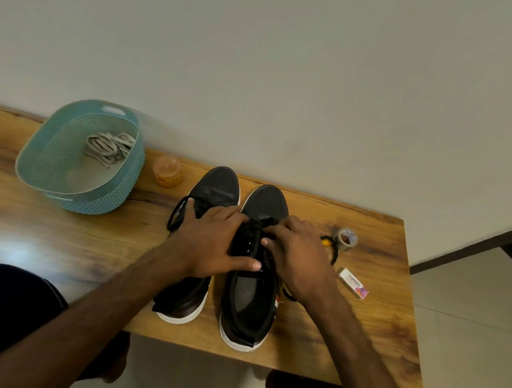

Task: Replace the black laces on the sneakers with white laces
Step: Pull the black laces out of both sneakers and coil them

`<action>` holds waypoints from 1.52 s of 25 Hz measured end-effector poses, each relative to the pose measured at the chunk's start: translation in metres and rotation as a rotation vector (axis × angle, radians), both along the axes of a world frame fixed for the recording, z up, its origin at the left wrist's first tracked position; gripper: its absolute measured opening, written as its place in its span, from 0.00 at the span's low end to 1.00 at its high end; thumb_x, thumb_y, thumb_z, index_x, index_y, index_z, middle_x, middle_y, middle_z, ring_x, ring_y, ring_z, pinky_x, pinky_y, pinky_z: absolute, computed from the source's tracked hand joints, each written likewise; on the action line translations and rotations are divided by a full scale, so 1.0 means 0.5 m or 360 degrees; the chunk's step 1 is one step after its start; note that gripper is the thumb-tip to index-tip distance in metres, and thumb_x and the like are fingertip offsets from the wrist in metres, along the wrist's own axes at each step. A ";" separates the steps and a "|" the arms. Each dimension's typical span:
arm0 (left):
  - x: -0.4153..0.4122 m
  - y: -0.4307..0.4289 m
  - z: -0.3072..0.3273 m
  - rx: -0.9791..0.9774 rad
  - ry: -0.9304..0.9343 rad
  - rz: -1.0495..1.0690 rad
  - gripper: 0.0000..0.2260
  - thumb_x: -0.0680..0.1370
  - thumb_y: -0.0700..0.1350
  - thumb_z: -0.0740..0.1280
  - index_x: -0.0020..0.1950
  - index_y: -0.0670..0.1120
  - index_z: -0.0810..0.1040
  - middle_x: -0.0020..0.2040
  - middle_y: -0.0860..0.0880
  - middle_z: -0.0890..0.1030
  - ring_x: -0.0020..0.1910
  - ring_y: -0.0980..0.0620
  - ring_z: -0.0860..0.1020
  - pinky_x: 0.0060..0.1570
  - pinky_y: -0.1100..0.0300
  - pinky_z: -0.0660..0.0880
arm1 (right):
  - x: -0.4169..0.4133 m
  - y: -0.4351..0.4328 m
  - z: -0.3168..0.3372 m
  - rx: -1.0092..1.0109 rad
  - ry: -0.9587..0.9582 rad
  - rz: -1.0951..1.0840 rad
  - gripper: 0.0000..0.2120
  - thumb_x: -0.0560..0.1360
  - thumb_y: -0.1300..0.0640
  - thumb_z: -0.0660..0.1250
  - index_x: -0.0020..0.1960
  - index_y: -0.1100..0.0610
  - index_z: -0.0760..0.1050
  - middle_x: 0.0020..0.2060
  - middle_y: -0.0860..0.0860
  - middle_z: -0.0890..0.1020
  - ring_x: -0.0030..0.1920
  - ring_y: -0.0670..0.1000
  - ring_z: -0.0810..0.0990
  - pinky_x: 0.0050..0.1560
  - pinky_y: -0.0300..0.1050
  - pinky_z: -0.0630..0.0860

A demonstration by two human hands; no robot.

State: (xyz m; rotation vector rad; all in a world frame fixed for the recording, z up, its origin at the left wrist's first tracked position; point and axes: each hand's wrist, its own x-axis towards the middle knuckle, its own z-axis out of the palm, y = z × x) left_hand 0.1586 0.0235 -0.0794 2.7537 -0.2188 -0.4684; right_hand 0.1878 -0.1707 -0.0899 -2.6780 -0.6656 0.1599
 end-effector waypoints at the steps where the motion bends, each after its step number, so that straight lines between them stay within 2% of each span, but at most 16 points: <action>1: -0.001 -0.004 -0.004 0.0038 -0.0012 0.0001 0.44 0.70 0.74 0.60 0.79 0.51 0.56 0.81 0.49 0.52 0.79 0.50 0.51 0.72 0.30 0.42 | 0.002 0.000 0.002 -0.0002 -0.0009 -0.0027 0.12 0.81 0.51 0.62 0.61 0.53 0.78 0.55 0.50 0.76 0.56 0.50 0.70 0.55 0.47 0.71; 5: -0.002 -0.008 -0.016 0.0010 -0.0069 0.0175 0.58 0.63 0.77 0.63 0.80 0.47 0.44 0.80 0.47 0.35 0.79 0.48 0.36 0.73 0.31 0.40 | 0.008 0.007 -0.010 0.0018 0.0099 -0.0049 0.03 0.79 0.57 0.64 0.51 0.50 0.75 0.51 0.47 0.72 0.54 0.49 0.70 0.53 0.47 0.71; 10: -0.004 -0.010 -0.024 0.0043 -0.0058 0.0302 0.64 0.61 0.78 0.66 0.80 0.45 0.37 0.78 0.47 0.30 0.77 0.47 0.31 0.73 0.32 0.40 | 0.025 -0.024 0.002 0.0653 0.0664 -0.0197 0.06 0.81 0.59 0.61 0.47 0.51 0.71 0.49 0.49 0.73 0.50 0.47 0.70 0.50 0.43 0.66; 12: -0.003 -0.009 -0.026 0.0052 -0.0056 0.0306 0.63 0.61 0.77 0.66 0.80 0.45 0.37 0.78 0.47 0.30 0.77 0.47 0.31 0.73 0.31 0.40 | 0.026 -0.025 0.011 0.0620 0.0508 -0.0176 0.02 0.80 0.55 0.65 0.49 0.51 0.73 0.49 0.47 0.74 0.49 0.45 0.71 0.47 0.41 0.66; 15: -0.003 -0.011 -0.026 0.0056 -0.0038 0.0303 0.62 0.62 0.77 0.66 0.80 0.45 0.37 0.78 0.46 0.30 0.77 0.47 0.31 0.72 0.32 0.39 | 0.012 -0.003 0.000 0.0110 0.0130 -0.0011 0.07 0.78 0.49 0.67 0.53 0.50 0.76 0.49 0.44 0.73 0.52 0.46 0.68 0.50 0.44 0.67; 17: -0.003 -0.011 -0.026 0.0069 -0.0036 0.0306 0.62 0.62 0.77 0.66 0.80 0.45 0.37 0.78 0.46 0.30 0.77 0.47 0.31 0.73 0.32 0.39 | 0.012 0.007 -0.010 0.0018 0.0050 0.0002 0.04 0.78 0.50 0.66 0.50 0.50 0.77 0.48 0.44 0.72 0.52 0.48 0.69 0.51 0.46 0.67; 19: -0.002 -0.012 -0.026 0.0078 -0.0036 0.0318 0.61 0.63 0.76 0.67 0.80 0.45 0.38 0.78 0.46 0.31 0.77 0.47 0.32 0.73 0.32 0.39 | 0.019 -0.003 -0.011 0.0394 0.0186 -0.0101 0.02 0.78 0.55 0.67 0.47 0.51 0.77 0.48 0.46 0.74 0.52 0.48 0.72 0.51 0.45 0.68; 21: -0.002 -0.012 -0.027 0.0079 -0.0032 0.0330 0.61 0.63 0.75 0.67 0.80 0.45 0.38 0.78 0.46 0.31 0.77 0.47 0.32 0.73 0.32 0.40 | 0.036 -0.031 0.005 0.0920 0.0431 -0.0342 0.06 0.79 0.58 0.67 0.44 0.51 0.77 0.49 0.49 0.76 0.51 0.47 0.74 0.51 0.42 0.71; 22: -0.002 -0.012 -0.028 0.0076 -0.0031 0.0339 0.61 0.63 0.75 0.67 0.80 0.45 0.38 0.78 0.46 0.31 0.77 0.46 0.32 0.73 0.32 0.40 | 0.043 -0.047 0.014 0.1040 0.0514 -0.0450 0.06 0.80 0.57 0.66 0.44 0.51 0.78 0.50 0.50 0.76 0.51 0.46 0.75 0.50 0.41 0.72; 25: -0.002 -0.011 -0.029 0.0071 -0.0035 0.0351 0.61 0.64 0.75 0.67 0.80 0.45 0.38 0.78 0.46 0.31 0.77 0.46 0.32 0.73 0.32 0.39 | 0.051 -0.071 0.024 0.0787 0.0431 -0.0538 0.06 0.80 0.50 0.65 0.50 0.50 0.79 0.55 0.47 0.76 0.55 0.47 0.76 0.55 0.48 0.74; 28: -0.002 -0.012 -0.030 0.0069 -0.0049 0.0346 0.60 0.64 0.75 0.67 0.80 0.45 0.38 0.78 0.46 0.31 0.77 0.47 0.32 0.72 0.32 0.38 | 0.031 -0.035 0.014 0.0348 0.0207 -0.0191 0.10 0.78 0.44 0.66 0.55 0.48 0.79 0.54 0.46 0.77 0.56 0.48 0.74 0.56 0.50 0.72; 31: -0.003 -0.011 -0.031 0.0067 -0.0051 0.0357 0.61 0.63 0.76 0.66 0.80 0.45 0.38 0.78 0.46 0.31 0.77 0.47 0.32 0.72 0.32 0.38 | 0.013 -0.003 -0.007 0.0099 0.0024 0.0022 0.05 0.78 0.49 0.67 0.50 0.49 0.79 0.47 0.45 0.79 0.51 0.49 0.74 0.55 0.55 0.73; 33: -0.003 -0.011 -0.031 0.0076 -0.0050 0.0362 0.61 0.63 0.76 0.67 0.80 0.45 0.38 0.78 0.46 0.30 0.77 0.46 0.32 0.73 0.32 0.39 | 0.021 -0.012 0.002 0.0338 0.0012 -0.0069 0.02 0.77 0.55 0.68 0.46 0.50 0.79 0.44 0.45 0.80 0.48 0.48 0.75 0.52 0.52 0.74; 36: -0.002 -0.011 -0.032 0.0073 -0.0039 0.0375 0.62 0.63 0.76 0.67 0.80 0.45 0.38 0.78 0.46 0.31 0.77 0.46 0.32 0.72 0.32 0.38 | 0.047 -0.056 0.049 0.0953 0.0260 -0.0519 0.06 0.80 0.59 0.65 0.45 0.52 0.78 0.44 0.46 0.80 0.46 0.42 0.76 0.48 0.43 0.71; 37: -0.002 -0.012 -0.031 0.0070 -0.0039 0.0380 0.62 0.63 0.75 0.68 0.80 0.45 0.38 0.78 0.46 0.31 0.77 0.46 0.32 0.72 0.32 0.38 | 0.055 -0.076 0.061 0.1039 0.0283 -0.0627 0.06 0.80 0.58 0.65 0.46 0.52 0.78 0.45 0.46 0.80 0.47 0.41 0.76 0.49 0.43 0.72; 38: -0.002 -0.013 -0.031 0.0073 -0.0041 0.0382 0.62 0.63 0.75 0.68 0.80 0.45 0.38 0.78 0.46 0.31 0.77 0.46 0.32 0.72 0.32 0.38 | 0.059 -0.092 0.069 0.0950 0.0229 -0.0663 0.04 0.80 0.58 0.65 0.48 0.52 0.78 0.48 0.47 0.80 0.49 0.42 0.77 0.50 0.44 0.73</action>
